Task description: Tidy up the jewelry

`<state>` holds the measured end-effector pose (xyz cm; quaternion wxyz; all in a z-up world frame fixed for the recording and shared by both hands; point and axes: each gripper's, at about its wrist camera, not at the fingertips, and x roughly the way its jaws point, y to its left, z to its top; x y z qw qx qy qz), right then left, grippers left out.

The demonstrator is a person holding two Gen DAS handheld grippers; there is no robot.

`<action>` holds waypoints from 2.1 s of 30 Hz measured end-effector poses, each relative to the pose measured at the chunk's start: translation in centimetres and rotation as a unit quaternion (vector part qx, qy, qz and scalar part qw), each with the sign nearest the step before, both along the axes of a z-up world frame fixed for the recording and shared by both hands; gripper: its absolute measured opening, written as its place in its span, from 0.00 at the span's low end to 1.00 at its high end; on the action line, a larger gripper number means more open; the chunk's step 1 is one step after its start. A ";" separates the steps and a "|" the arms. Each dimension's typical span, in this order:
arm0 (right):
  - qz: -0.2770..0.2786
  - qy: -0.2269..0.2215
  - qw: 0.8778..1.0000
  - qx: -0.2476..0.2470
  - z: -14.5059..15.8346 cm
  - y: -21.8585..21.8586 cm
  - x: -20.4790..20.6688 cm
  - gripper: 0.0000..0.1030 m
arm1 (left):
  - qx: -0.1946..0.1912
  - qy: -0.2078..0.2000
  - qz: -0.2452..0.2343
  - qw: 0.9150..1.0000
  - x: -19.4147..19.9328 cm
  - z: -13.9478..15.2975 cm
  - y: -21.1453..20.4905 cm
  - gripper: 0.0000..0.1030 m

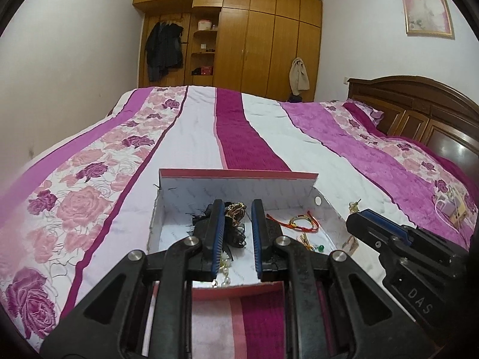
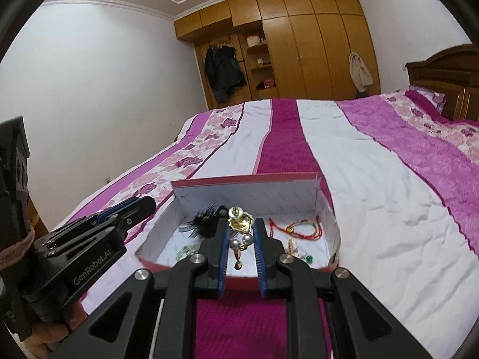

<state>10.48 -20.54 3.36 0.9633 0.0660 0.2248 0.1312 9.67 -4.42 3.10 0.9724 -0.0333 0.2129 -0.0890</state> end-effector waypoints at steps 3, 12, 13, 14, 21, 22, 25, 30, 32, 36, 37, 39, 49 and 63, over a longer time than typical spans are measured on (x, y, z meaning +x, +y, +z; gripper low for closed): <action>-0.008 -0.009 1.000 -0.008 -0.3 -0.1 0.9 0.17 | 0.007 -0.008 0.004 1.000 0.6 -0.3 -0.3 0.09; -0.027 0.001 0.999 -0.018 -2.0 -0.7 4.3 0.17 | 0.012 0.002 0.017 1.000 3.2 -2.5 -0.7 0.09; -0.029 0.003 0.999 -0.017 -2.3 -0.9 4.7 0.17 | 0.012 0.002 0.019 1.000 3.5 -2.6 -0.7 0.09; -0.030 0.005 0.999 -0.018 -2.5 -1.0 4.9 0.17 | 0.013 0.002 0.021 1.000 3.7 -2.8 -0.8 0.09; -0.038 0.027 0.999 -0.023 -4.5 -1.4 6.9 0.17 | 0.016 0.013 0.030 0.999 5.4 -4.0 -0.7 0.09; -0.039 0.031 0.998 -0.024 -4.8 -1.5 7.2 0.17 | 0.017 0.016 0.031 0.999 5.5 -4.2 -0.7 0.09; -0.037 0.042 0.998 -0.025 -5.4 -1.4 7.7 0.17 | 0.020 0.031 0.038 0.999 6.1 -4.9 -0.6 0.10; -0.028 0.064 0.997 -0.027 -6.1 -1.0 8.3 0.18 | 0.025 0.059 0.035 0.997 6.8 -5.6 -0.6 0.23; -0.026 0.071 0.997 -0.026 -6.2 -0.9 8.5 0.20 | 0.027 0.069 0.031 0.997 7.0 -5.8 -0.7 0.38; -0.022 0.074 0.997 -0.013 -6.0 -1.1 8.4 0.39 | 0.029 0.072 0.036 0.996 6.8 -5.7 -0.5 0.45; -0.022 0.075 0.997 -0.011 -5.9 -1.2 8.4 0.39 | 0.028 0.072 0.035 0.996 6.7 -5.6 -0.5 0.45; -0.020 0.074 0.997 -0.009 -5.6 -1.2 8.2 0.39 | 0.025 0.073 0.036 0.996 6.4 -5.4 -0.3 0.45; -0.013 0.052 0.999 -0.004 -3.1 -1.0 5.5 0.39 | 0.006 0.069 0.041 0.997 3.8 -3.1 0.9 0.45; -0.005 0.013 1.000 0.001 -0.2 -0.5 -1.2 0.47 | -0.001 0.054 0.033 0.998 -1.7 -0.8 1.6 0.51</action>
